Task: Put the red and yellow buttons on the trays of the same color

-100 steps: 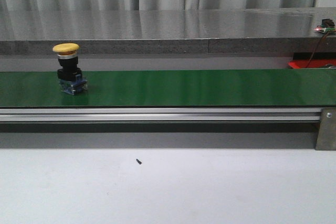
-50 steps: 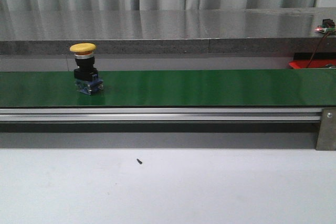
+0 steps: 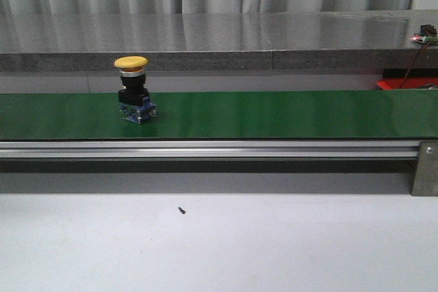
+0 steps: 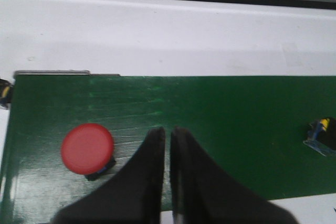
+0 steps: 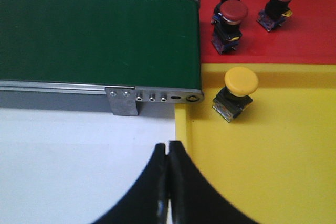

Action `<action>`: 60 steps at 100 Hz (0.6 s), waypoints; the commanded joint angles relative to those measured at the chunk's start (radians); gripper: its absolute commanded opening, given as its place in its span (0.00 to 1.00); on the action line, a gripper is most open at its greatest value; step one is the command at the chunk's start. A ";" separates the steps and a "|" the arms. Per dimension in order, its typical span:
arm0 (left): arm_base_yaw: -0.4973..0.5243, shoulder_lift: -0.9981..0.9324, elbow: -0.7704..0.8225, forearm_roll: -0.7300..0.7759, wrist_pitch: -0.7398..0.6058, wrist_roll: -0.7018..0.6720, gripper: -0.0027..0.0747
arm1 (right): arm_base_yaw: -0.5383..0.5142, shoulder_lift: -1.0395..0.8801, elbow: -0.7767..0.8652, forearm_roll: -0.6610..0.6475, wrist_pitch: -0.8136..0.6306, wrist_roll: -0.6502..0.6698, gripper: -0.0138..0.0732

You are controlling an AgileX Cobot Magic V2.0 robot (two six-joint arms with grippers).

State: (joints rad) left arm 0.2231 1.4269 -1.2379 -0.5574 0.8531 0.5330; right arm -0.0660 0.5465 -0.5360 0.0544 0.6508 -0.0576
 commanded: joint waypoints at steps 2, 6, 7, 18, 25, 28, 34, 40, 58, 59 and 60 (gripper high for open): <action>-0.053 -0.081 0.031 -0.029 -0.077 -0.021 0.01 | 0.000 0.000 -0.023 0.001 -0.062 0.000 0.08; -0.070 -0.100 0.060 -0.008 -0.098 -0.037 0.01 | 0.000 0.000 -0.023 0.001 -0.062 0.000 0.08; -0.077 -0.107 0.070 0.001 -0.102 -0.042 0.01 | 0.000 0.000 -0.023 0.001 -0.062 0.000 0.08; -0.130 -0.163 0.143 0.073 -0.144 -0.112 0.01 | 0.000 0.000 -0.023 0.001 -0.062 0.000 0.08; -0.165 -0.204 0.190 0.131 -0.168 -0.164 0.01 | 0.000 0.000 -0.023 0.001 -0.062 0.000 0.08; -0.179 -0.222 0.211 0.168 -0.175 -0.190 0.01 | 0.000 0.000 -0.023 0.001 -0.062 0.000 0.08; -0.206 -0.263 0.244 0.233 -0.185 -0.258 0.01 | 0.000 0.000 -0.023 0.001 -0.062 0.000 0.08; -0.234 -0.307 0.280 0.305 -0.195 -0.318 0.01 | 0.000 0.000 -0.023 0.001 -0.062 0.000 0.08; -0.270 -0.446 0.379 0.345 -0.243 -0.362 0.01 | 0.000 0.000 -0.023 0.001 -0.062 0.000 0.08; -0.270 -0.459 0.388 0.345 -0.245 -0.362 0.01 | 0.000 0.000 -0.023 0.001 -0.062 0.000 0.08; -0.270 -0.465 0.392 0.345 -0.250 -0.362 0.01 | 0.000 0.000 -0.023 0.001 -0.065 0.000 0.08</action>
State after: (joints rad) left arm -0.0321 1.0477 -0.8614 -0.2150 0.6914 0.1996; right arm -0.0660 0.5465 -0.5360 0.0544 0.6508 -0.0576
